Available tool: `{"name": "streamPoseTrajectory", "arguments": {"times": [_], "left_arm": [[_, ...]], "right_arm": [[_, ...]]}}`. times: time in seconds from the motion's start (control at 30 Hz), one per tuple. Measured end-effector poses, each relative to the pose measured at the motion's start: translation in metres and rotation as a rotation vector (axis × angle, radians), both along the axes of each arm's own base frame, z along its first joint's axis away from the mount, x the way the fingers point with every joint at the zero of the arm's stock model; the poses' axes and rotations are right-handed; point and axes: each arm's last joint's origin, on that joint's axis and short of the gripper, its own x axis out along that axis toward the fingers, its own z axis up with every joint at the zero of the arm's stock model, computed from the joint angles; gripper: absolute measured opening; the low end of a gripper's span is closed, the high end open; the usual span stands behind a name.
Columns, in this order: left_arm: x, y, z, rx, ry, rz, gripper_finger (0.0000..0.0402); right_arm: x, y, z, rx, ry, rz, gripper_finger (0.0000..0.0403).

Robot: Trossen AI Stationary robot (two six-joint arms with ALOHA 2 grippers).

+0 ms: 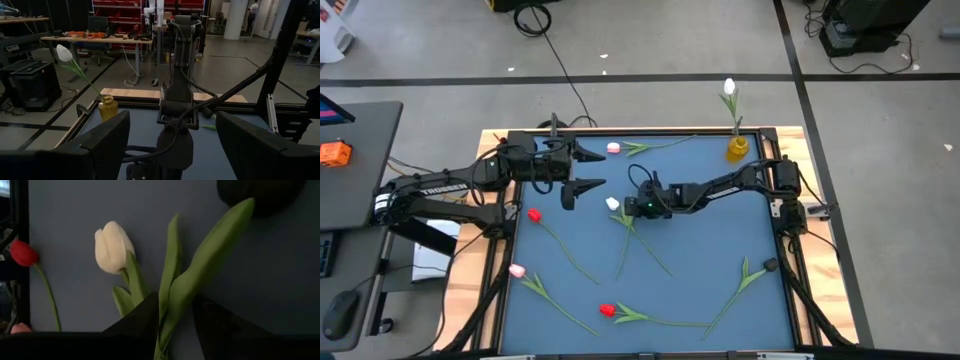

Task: Sort flowers into vase by color
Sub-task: Put the top black tulip into the yellow vase

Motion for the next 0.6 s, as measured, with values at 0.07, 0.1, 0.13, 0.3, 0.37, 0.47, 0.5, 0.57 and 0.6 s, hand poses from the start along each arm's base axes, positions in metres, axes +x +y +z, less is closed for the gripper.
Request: {"name": "streamPoseTrajectory", "arguments": {"times": [0.07,0.1,0.13,0.3,0.37,0.47,0.5,0.57,0.6], "left_arm": [[0.000,0.000,0.000,0.000,0.000,0.000,0.0302],[0.000,0.000,0.000,0.000,0.000,0.000,0.0302],[0.000,0.000,0.000,0.000,0.000,0.000,0.0302],[0.000,0.000,0.000,0.000,0.000,0.000,0.0302],[0.000,0.000,0.000,0.000,0.000,0.000,0.0302],[0.000,0.000,0.000,0.000,0.000,0.000,0.0302],[0.000,0.000,0.000,0.000,0.000,0.000,0.0302],[0.000,0.000,0.000,0.000,0.000,0.000,0.0302],[0.000,0.000,0.000,0.000,0.000,0.000,0.0302]], "right_arm": [[0.000,0.001,0.000,0.020,-0.002,0.016,0.0127],[0.000,0.003,0.000,0.021,-0.002,0.020,0.0127],[0.000,0.006,0.000,0.024,-0.002,0.019,0.0127],[0.004,0.009,-0.008,0.023,-0.012,0.001,0.0127],[0.007,0.010,-0.012,0.054,-0.037,-0.004,0.0127],[0.010,0.013,-0.016,0.052,-0.056,-0.012,0.0127],[0.010,0.014,-0.016,0.045,-0.054,-0.018,0.0126],[0.009,0.014,-0.016,0.036,-0.049,-0.024,0.0123],[0.009,0.014,-0.016,0.036,-0.049,-0.025,0.0119]]}}
